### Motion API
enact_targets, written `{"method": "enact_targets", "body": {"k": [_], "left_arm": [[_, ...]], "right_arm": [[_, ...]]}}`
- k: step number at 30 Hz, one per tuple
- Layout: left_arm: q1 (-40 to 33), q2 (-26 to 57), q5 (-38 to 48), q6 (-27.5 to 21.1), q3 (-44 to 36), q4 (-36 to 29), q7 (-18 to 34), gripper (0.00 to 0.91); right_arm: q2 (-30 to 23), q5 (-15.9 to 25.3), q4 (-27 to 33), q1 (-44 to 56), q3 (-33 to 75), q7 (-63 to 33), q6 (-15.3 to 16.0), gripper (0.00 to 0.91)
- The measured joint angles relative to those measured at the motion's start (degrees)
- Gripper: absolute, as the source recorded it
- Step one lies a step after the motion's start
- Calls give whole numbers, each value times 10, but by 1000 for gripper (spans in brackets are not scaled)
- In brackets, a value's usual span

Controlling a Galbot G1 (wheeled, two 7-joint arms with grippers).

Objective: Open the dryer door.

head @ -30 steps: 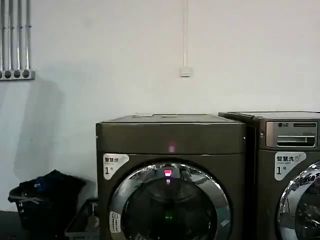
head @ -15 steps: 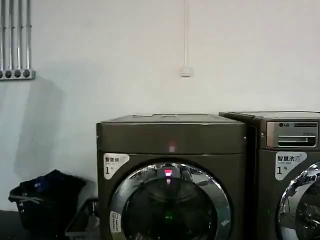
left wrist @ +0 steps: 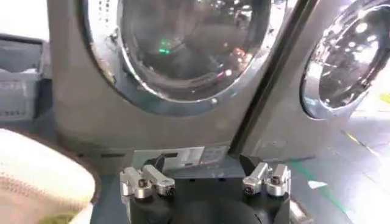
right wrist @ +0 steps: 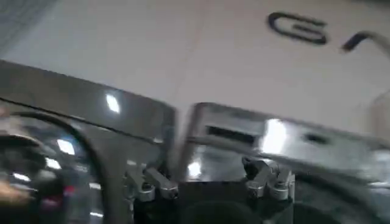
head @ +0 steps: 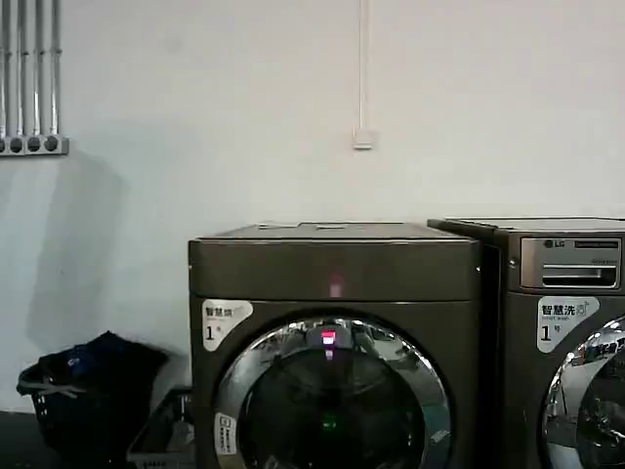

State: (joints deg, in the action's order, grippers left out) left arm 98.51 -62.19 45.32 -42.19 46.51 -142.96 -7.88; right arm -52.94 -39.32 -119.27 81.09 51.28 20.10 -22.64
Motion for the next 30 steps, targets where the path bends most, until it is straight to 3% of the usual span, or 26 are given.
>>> {"method": "enact_targets", "body": {"k": [8, 16, 22, 30], "left_arm": [[32, -21, 1, 0, 20, -11, 0, 907], [49, -39, 6, 0, 37, -23, 0, 907], [64, -53, 6, 0, 54, -32, 1, 907], [78, -67, 6, 0, 76, -34, 1, 907]], "right_arm": [[79, -65, 48, -101, -168, 44, -1, 907], [92, -94, 137, -256, -365, 113, -57, 907], [66, -119, 211, -374, -500, 94, -31, 907], [-2, -143, 316, -517, -634, 156, 4, 907]]}}
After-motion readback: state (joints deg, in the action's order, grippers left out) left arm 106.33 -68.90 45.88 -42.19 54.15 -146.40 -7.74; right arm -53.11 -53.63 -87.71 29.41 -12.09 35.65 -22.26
